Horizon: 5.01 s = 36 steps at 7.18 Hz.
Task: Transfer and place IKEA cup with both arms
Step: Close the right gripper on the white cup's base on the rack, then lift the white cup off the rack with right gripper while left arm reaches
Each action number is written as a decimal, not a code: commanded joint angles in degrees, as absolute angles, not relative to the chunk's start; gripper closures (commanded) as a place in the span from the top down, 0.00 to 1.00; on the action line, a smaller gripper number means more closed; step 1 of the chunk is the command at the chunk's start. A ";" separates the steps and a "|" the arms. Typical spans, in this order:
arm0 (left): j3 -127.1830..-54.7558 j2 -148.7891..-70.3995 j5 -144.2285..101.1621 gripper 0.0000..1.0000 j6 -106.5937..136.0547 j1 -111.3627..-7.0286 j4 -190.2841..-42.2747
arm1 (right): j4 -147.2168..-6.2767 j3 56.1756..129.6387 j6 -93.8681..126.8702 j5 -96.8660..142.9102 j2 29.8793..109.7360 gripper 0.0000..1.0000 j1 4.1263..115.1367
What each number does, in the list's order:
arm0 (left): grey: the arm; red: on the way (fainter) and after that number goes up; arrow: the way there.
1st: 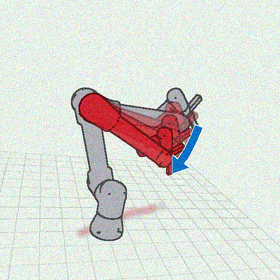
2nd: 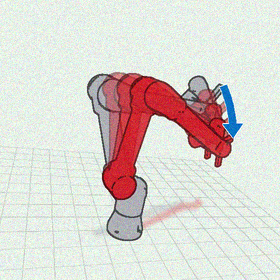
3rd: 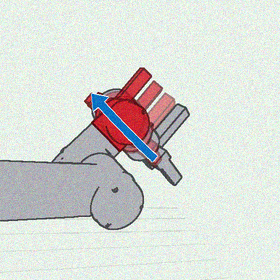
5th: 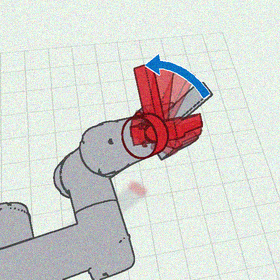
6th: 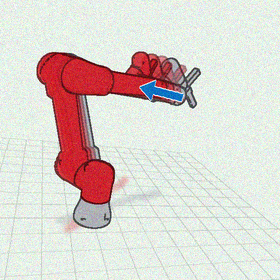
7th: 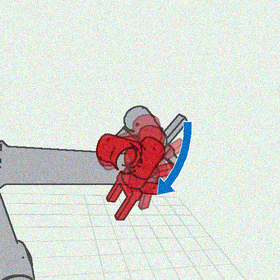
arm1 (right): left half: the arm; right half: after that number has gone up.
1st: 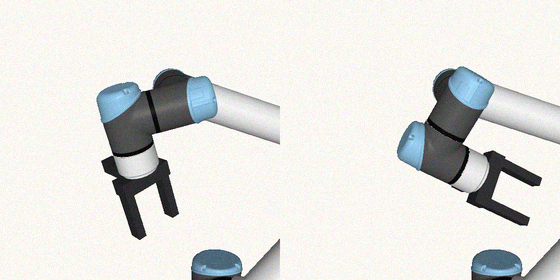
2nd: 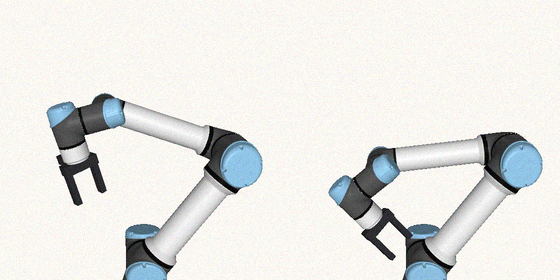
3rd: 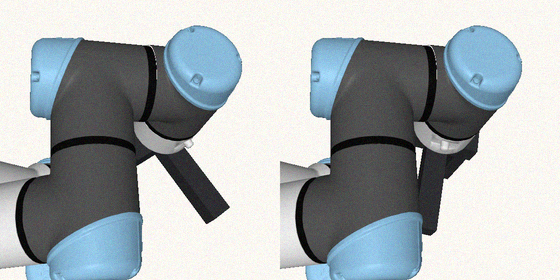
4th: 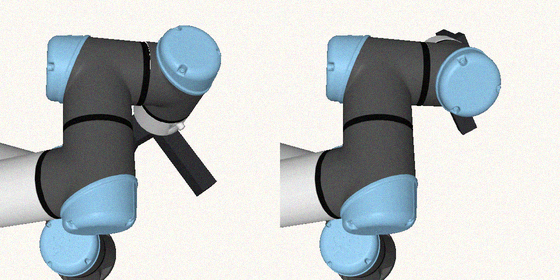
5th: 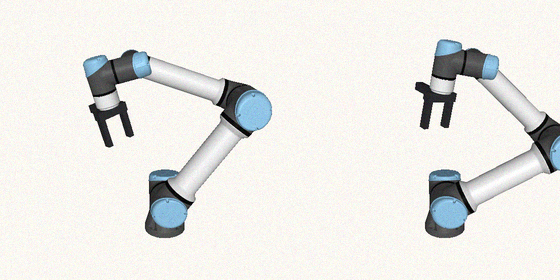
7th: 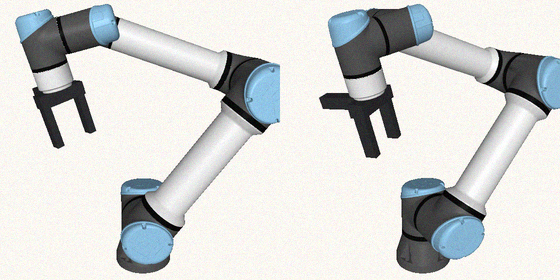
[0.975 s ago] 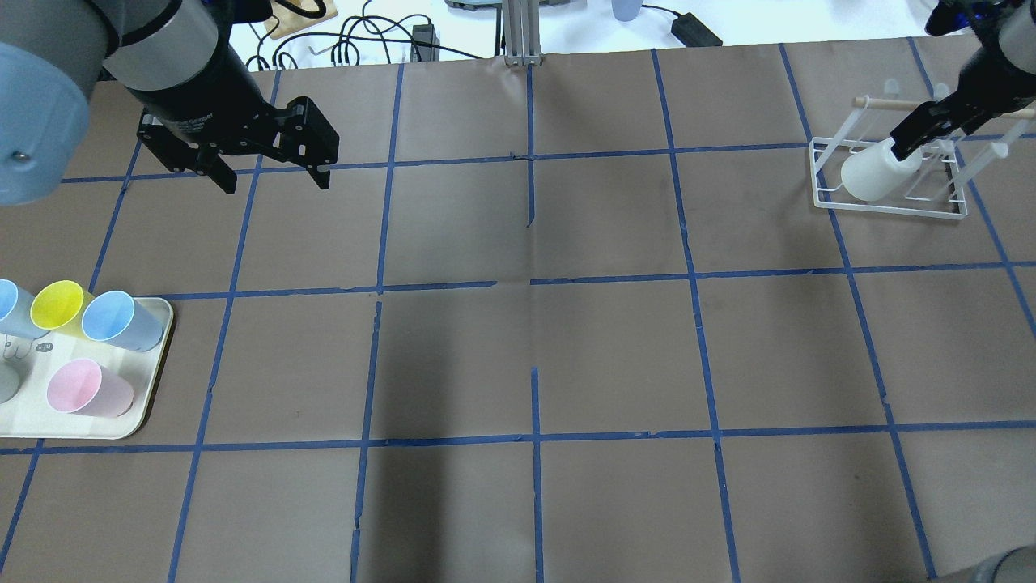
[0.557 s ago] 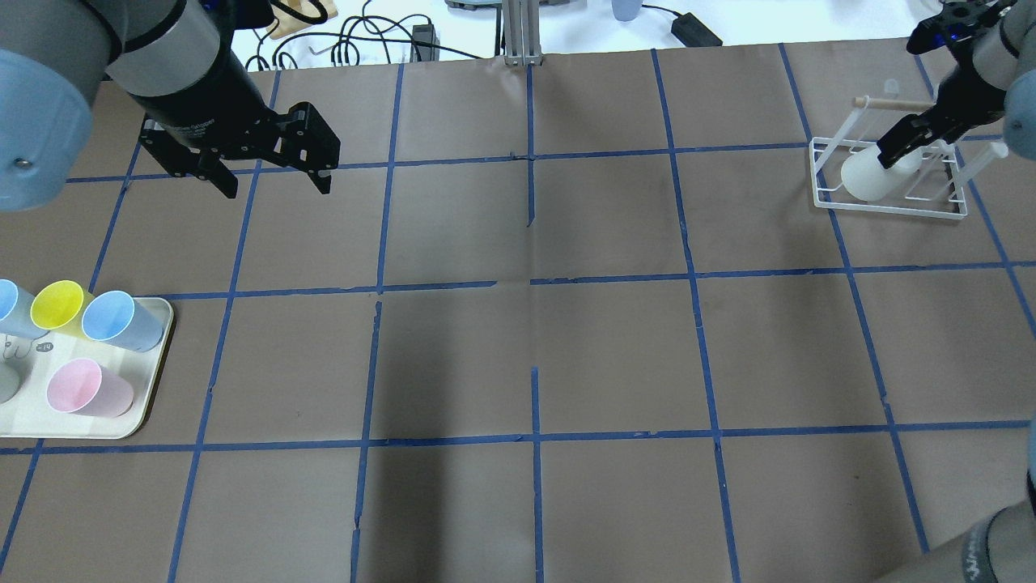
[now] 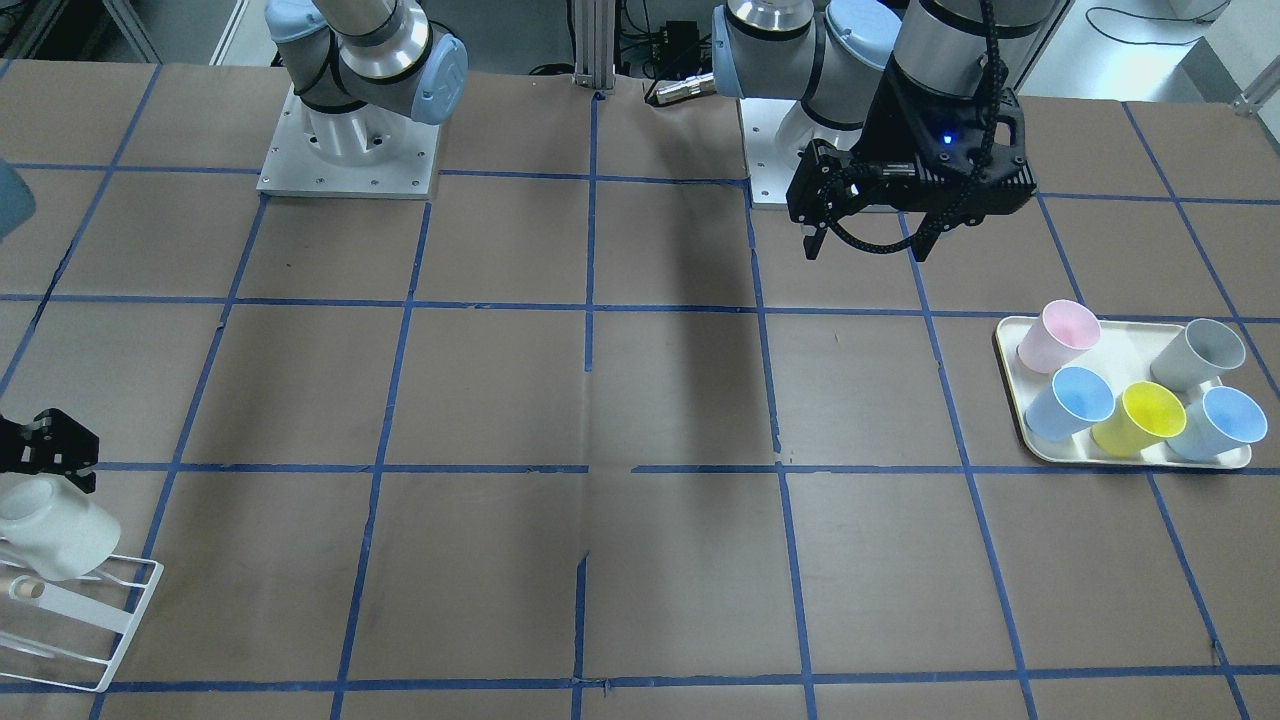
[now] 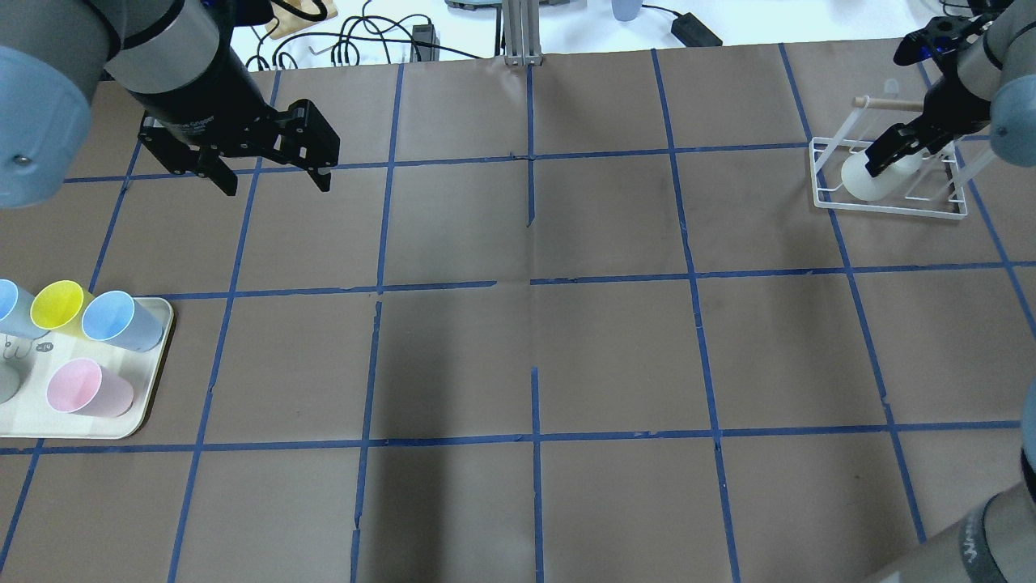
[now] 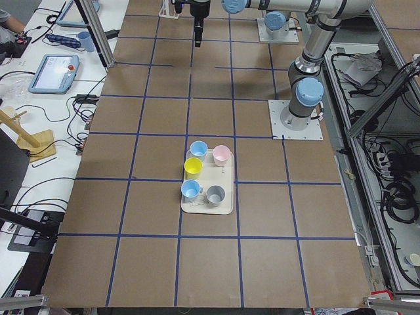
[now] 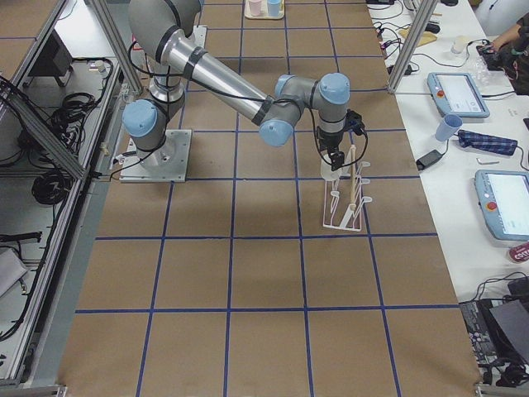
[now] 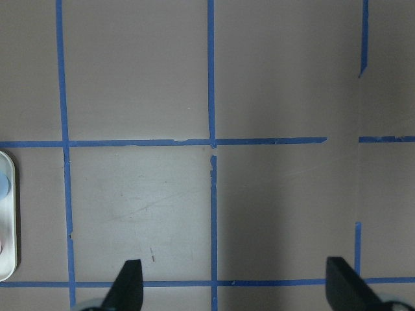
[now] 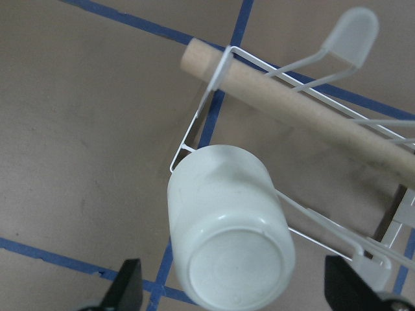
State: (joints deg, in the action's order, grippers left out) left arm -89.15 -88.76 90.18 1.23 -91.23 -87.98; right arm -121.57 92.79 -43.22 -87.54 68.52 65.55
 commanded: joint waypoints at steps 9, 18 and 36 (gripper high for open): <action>-88.77 -88.86 90.09 1.00 1.23 -91.23 -87.98 | -123.22 92.29 -43.15 -86.04 66.88 0.87 65.65; -88.86 -88.86 90.09 1.00 1.14 -91.14 -87.98 | -122.43 92.29 -43.42 -86.92 67.50 0.20 65.65; -110.46 -88.59 10.04 1.00 -7.65 -79.01 -84.32 | -61.32 88.41 -50.15 -34.07 84.29 0.13 68.91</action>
